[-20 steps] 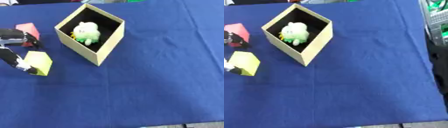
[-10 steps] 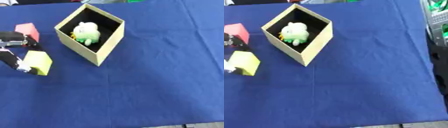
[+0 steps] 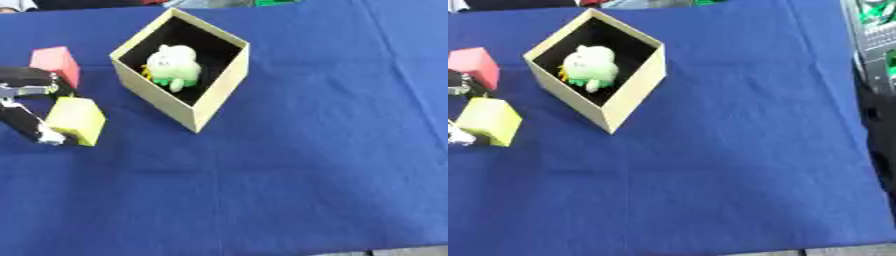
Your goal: Pick up objects on the table and place them in the box.
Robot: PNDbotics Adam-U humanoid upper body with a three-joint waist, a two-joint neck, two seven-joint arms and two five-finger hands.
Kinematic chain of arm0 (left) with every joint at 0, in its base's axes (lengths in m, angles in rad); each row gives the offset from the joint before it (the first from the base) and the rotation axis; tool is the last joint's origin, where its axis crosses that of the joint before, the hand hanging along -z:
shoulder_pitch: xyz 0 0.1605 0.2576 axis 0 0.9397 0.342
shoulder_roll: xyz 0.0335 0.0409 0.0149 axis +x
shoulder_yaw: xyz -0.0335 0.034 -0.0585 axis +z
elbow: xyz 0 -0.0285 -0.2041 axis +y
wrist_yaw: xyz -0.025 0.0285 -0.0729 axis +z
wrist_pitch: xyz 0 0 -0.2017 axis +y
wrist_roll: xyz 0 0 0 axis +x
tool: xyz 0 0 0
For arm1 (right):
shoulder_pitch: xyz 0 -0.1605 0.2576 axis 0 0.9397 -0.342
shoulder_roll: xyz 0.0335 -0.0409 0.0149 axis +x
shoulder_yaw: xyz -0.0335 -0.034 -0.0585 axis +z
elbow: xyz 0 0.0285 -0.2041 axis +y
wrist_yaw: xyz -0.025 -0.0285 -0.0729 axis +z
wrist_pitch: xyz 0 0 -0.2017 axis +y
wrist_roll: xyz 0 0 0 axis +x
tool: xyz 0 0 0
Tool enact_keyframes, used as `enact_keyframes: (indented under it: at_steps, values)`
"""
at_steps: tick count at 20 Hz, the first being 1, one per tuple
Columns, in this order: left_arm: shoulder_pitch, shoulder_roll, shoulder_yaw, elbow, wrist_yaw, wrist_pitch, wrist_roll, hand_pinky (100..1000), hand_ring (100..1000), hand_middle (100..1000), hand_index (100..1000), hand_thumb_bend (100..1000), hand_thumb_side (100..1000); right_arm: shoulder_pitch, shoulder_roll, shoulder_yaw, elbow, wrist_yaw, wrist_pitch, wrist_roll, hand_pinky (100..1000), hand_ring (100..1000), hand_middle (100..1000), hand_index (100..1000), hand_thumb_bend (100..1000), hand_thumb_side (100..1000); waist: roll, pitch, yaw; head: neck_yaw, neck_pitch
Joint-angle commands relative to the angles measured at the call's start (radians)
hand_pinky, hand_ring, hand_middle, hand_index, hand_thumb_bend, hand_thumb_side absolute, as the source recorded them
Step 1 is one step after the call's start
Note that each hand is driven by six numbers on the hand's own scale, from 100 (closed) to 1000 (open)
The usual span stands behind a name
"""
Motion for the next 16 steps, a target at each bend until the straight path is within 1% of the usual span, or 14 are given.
enact_keyframes:
  at_steps: [1,4,9,13,16]
  values:
    - [-0.018,0.030,0.013,-0.024,0.018,-0.037,-0.057,717,712,549,738,298,446,-0.012,-0.006,-0.014,-0.023,0.003,0.000,0.001,888,914,843,967,100,879,0.002,-0.027,0.004,0.000,-0.006]
    - [-0.024,0.035,0.019,-0.036,0.025,-0.029,-0.072,716,711,558,737,240,402,-0.008,-0.004,-0.013,-0.025,0.007,-0.001,0.001,888,914,843,967,100,879,0.004,-0.033,0.008,-0.003,-0.006]
    - [-0.039,0.045,0.035,-0.062,0.040,-0.014,-0.100,718,719,567,744,170,394,0.000,-0.001,-0.014,-0.030,0.012,-0.001,0.000,889,914,843,967,100,877,0.009,-0.040,0.013,-0.011,-0.004]
    - [-0.061,0.047,0.056,-0.086,0.057,0.000,-0.108,715,715,564,740,105,367,0.002,0.001,-0.015,-0.035,0.016,-0.002,0.000,889,915,843,967,100,874,0.012,-0.044,0.015,-0.017,-0.006]
    - [-0.091,0.033,0.077,-0.096,0.085,0.019,-0.105,712,711,561,734,100,358,0.004,0.003,-0.016,-0.039,0.020,-0.003,-0.001,890,915,843,967,100,872,0.013,-0.046,0.016,-0.018,-0.005]
